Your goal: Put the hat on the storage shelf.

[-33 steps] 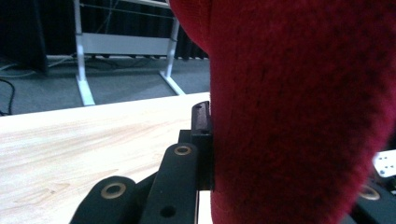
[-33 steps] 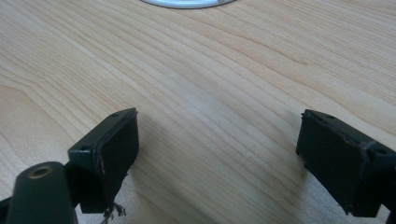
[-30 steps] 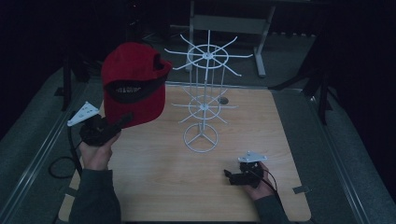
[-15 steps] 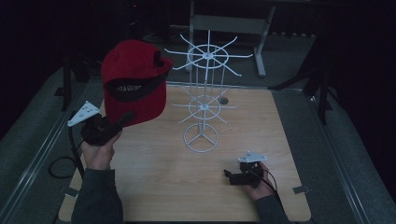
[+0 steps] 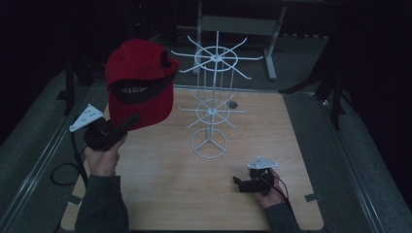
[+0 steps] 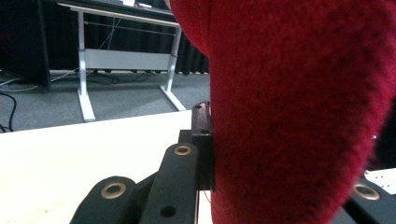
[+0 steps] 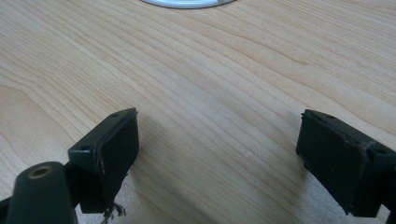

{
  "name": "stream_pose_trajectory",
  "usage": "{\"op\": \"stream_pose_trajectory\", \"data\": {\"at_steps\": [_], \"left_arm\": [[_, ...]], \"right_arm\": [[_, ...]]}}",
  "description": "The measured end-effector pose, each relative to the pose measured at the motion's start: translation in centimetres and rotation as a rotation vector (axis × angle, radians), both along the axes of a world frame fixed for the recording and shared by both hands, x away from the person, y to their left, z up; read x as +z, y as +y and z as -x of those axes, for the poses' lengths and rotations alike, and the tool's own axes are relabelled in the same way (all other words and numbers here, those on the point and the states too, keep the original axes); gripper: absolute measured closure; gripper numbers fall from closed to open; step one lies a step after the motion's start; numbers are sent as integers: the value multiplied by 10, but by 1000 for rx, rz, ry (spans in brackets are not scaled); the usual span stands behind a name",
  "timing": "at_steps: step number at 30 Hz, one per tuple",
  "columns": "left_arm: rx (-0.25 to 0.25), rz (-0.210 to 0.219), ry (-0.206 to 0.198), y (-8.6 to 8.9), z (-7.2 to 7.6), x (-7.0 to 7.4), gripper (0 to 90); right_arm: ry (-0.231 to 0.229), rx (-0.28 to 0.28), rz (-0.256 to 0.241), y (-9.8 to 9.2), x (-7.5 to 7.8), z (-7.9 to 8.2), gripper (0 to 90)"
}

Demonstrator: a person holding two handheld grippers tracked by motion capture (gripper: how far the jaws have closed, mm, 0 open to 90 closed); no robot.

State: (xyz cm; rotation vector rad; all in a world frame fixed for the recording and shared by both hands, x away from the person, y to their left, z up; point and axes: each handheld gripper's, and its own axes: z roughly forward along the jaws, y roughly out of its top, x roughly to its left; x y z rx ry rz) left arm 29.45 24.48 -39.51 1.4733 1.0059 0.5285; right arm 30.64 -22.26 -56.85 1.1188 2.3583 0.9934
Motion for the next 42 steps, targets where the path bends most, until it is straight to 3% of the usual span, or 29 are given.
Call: {"op": "stream_pose_trajectory", "data": {"at_steps": [29, 33, 42], "left_arm": [[23, 53, -46, 0, 3, 6, 843], [23, 78, -58, 0, 1, 9, 843], [25, 81, -69, -1, -3, 18, 843]], "right_arm": [[1, -1, 0, 0, 0, 0, 129], [1, 0, 0, 0, 0, 0, 129], [1, 0, 0, 0, 0, 0, 129]]}}
